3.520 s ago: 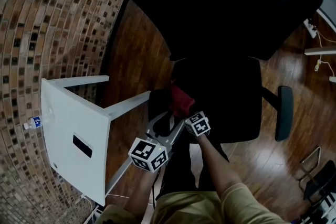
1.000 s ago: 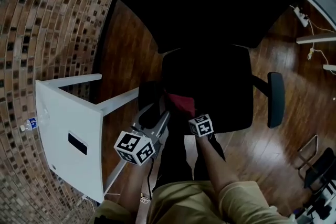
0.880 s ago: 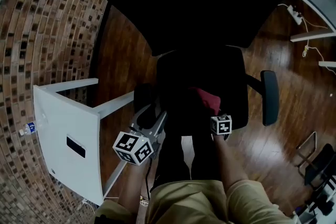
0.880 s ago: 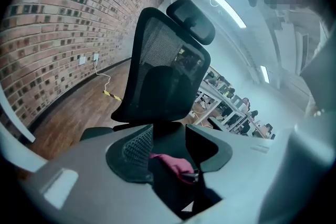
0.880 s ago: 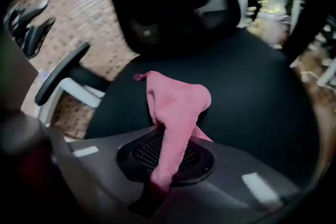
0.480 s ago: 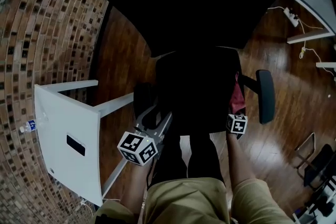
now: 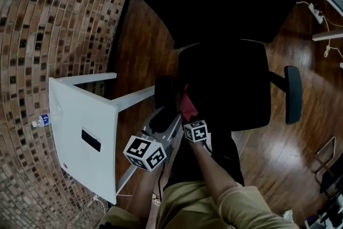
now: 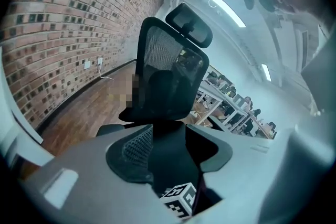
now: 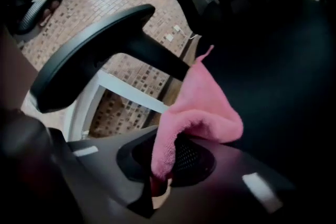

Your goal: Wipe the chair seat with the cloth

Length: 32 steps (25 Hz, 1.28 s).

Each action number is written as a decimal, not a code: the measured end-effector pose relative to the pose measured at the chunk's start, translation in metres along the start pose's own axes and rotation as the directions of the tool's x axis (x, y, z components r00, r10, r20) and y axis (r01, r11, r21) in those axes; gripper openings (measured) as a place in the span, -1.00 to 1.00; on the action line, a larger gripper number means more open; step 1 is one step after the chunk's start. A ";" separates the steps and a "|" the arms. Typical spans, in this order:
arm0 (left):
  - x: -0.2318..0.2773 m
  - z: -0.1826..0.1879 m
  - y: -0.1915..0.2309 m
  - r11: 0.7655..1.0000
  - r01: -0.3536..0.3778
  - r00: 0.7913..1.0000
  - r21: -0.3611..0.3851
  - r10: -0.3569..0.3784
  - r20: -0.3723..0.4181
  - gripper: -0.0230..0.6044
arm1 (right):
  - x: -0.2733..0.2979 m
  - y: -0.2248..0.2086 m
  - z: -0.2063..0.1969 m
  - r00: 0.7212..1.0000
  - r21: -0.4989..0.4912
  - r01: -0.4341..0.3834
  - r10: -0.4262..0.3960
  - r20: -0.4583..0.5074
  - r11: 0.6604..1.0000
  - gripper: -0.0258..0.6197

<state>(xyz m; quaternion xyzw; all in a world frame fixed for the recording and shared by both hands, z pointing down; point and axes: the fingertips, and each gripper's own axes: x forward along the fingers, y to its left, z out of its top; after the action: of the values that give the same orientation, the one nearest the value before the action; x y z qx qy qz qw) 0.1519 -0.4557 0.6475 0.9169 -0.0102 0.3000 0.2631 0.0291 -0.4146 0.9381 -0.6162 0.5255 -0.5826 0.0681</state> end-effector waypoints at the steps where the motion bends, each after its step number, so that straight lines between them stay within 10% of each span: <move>1: -0.002 0.000 0.002 1.000 -0.003 1.000 0.004 0.003 0.000 -0.36 | -0.003 -0.011 -0.001 1.000 0.017 0.019 -0.019 0.024 1.000 -0.87; 4: -0.001 -0.004 0.006 1.000 -0.003 1.000 -0.011 0.003 0.003 -0.36 | -0.058 -0.090 -0.004 0.969 0.144 0.201 -0.219 0.114 0.969 -0.87; 9: 0.010 -0.014 -0.010 0.998 0.049 0.999 -0.044 -0.049 0.001 -0.36 | -0.273 -0.284 -0.017 0.719 0.378 0.571 -0.666 0.197 0.728 -0.87; 13: 0.016 -0.010 -0.018 0.996 0.080 0.997 -0.040 -0.080 0.009 -0.36 | -0.368 -0.338 -0.017 0.623 0.316 0.713 -0.772 0.124 0.626 -0.87; 18: 0.010 0.000 -0.013 0.997 0.065 0.998 -0.039 -0.064 0.027 -0.36 | -0.322 -0.301 -0.001 0.711 0.198 0.667 -0.693 0.120 0.718 -0.87; 23: -0.001 0.003 -0.002 0.999 0.036 0.999 -0.038 -0.035 0.028 -0.36 | -0.153 -0.123 0.000 0.977 -0.107 0.211 -0.204 0.068 0.972 -0.87; 27: -0.013 0.001 0.009 0.999 0.009 0.999 -0.039 -0.008 0.034 -0.36 | -0.051 0.011 -0.033 0.989 -0.278 -0.115 0.084 -0.123 0.954 -0.87; 32: -0.025 -0.002 0.019 0.999 -0.013 0.999 -0.037 0.014 0.033 -0.37 | -0.034 -0.025 -0.044 0.988 -0.186 -0.039 0.010 -0.155 0.982 -0.87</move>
<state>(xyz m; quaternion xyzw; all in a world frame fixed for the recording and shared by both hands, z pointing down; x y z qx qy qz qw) 0.1272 -0.4744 0.6443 0.9166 -0.0265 0.2863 0.2779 0.0166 -0.3555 0.9476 -0.5667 0.5898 -0.5749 -0.0239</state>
